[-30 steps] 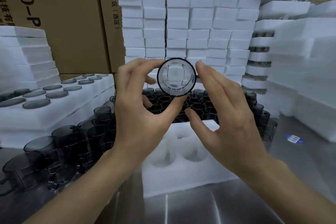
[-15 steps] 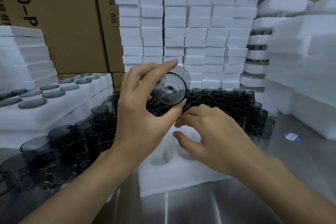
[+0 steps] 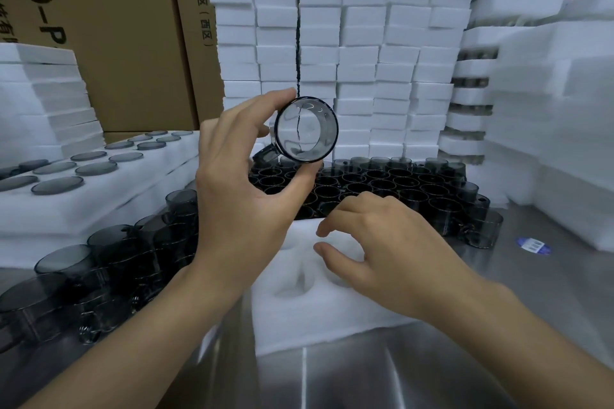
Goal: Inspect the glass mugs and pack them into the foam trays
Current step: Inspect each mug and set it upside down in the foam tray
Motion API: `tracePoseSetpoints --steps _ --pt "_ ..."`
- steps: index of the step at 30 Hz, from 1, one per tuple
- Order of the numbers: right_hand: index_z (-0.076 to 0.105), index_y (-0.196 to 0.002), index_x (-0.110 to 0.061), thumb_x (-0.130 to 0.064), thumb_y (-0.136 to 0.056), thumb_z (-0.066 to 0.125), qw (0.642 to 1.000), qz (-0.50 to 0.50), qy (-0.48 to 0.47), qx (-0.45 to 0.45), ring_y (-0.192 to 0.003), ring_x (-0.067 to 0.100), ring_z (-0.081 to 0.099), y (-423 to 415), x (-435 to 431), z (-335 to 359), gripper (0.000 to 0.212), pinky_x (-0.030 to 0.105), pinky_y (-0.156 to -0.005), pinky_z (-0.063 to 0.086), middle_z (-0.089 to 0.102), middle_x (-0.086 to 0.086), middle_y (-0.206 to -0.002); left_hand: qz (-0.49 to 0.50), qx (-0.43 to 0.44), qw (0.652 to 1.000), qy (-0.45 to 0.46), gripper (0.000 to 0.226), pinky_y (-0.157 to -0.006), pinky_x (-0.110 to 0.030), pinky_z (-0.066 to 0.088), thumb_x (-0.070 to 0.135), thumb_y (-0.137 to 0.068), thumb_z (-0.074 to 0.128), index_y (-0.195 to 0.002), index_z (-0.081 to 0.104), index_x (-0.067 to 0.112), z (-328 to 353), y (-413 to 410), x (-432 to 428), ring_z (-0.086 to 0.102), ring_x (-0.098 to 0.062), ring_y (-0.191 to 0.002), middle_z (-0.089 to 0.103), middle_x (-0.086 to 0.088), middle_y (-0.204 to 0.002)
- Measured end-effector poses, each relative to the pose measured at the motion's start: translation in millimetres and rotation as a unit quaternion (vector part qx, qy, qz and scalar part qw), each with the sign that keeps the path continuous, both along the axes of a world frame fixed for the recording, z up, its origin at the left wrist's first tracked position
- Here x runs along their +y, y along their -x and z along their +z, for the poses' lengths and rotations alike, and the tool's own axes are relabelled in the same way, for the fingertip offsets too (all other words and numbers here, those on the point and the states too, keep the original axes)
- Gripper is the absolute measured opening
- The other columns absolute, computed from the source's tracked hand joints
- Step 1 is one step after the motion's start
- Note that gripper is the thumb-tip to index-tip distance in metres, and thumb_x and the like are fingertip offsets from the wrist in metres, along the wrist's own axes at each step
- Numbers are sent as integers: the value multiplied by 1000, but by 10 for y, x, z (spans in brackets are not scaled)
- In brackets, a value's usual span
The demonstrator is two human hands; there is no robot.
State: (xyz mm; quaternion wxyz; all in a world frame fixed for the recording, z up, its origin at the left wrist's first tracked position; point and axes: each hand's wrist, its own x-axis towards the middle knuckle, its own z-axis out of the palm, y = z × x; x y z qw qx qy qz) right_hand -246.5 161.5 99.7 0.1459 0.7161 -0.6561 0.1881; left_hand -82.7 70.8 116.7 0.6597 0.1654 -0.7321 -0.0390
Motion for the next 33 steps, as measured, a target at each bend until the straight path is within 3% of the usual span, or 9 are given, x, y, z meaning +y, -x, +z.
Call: tracePoseSetpoints --steps 7,10,12,16,18,21,27,29,33 --pt "69 -124 -38 -59 -100 43 1000 2 22 -4 -108 8 55 8 -5 2 41 34 -95 45 64 -20 -117 -27 -8 999 -27 62 -96 -20 42 21 -87 89 -141 60 29 -6 -1 -10 58 -9 -115 64 16 -129" --pt "61 -130 -36 -53 -100 54 996 4 79 -40 -108 7 56 32 -5 -11 35 35 -93 49 64 -20 -117 -140 -7 976 -167 64 -95 -37 57 31 -86 89 -141 57 35 11 20 -20 69 -20 -118 73 11 -126" --pt "57 -131 -32 -47 -98 61 986 14 139 -87 -109 7 58 53 -15 -31 36 35 -90 52 63 -19 -119 -233 1 925 -302 56 -87 -35 60 42 -86 84 -137 61 37 37 46 -22 76 -16 -105 80 7 -112" --pt "54 -126 -30 -43 -95 69 957 22 242 -160 -104 5 59 77 -37 -63 37 33 -83 55 58 -20 -116 -352 24 775 -525 44 -78 -32 52 67 -85 74 -101 85 28 40 91 -31 72 -14 -77 80 -1 -97" --pt "52 -133 -30 -43 -93 73 947 35 266 -176 -105 5 60 85 -35 -60 46 31 -83 55 57 -19 -120 -395 19 710 -582 54 -75 -31 53 73 -80 72 -95 87 23 24 91 -59 69 -14 -71 79 -6 -96" --pt "45 -149 -32 -50 -92 72 946 60 271 -169 -113 3 59 81 -21 -34 65 24 -90 53 55 -20 -131 -439 -11 662 -608 67 -68 -27 53 74 -80 71 -108 85 15 -7 100 -70 62 -13 -66 75 -6 -91" --pt "55 -145 -26 -41 -89 77 935 98 302 -157 -118 8 61 70 -31 -26 62 34 -91 57 60 -16 -130 -435 -78 671 -595 62 -78 -33 46 76 -89 60 -104 84 22 -52 134 -64 66 -15 -78 78 -8 -100" --pt "60 -141 -21 -34 -87 84 931 102 321 -143 -118 13 63 87 -39 -26 61 37 -92 57 62 -10 -128 -400 -60 713 -573 58 -84 -35 47 74 -93 56 -110 84 26 -66 147 -56 70 -12 -87 79 -5 -110" --pt "62 -135 -18 -29 -83 89 923 96 348 -134 -112 12 62 110 -43 -16 60 30 -91 55 63 -9 -126 -264 35 821 -505 38 -72 -34 40 51 -105 55 -96 85 30 -65 138 -139 66 -10 -75 80 1 -101"
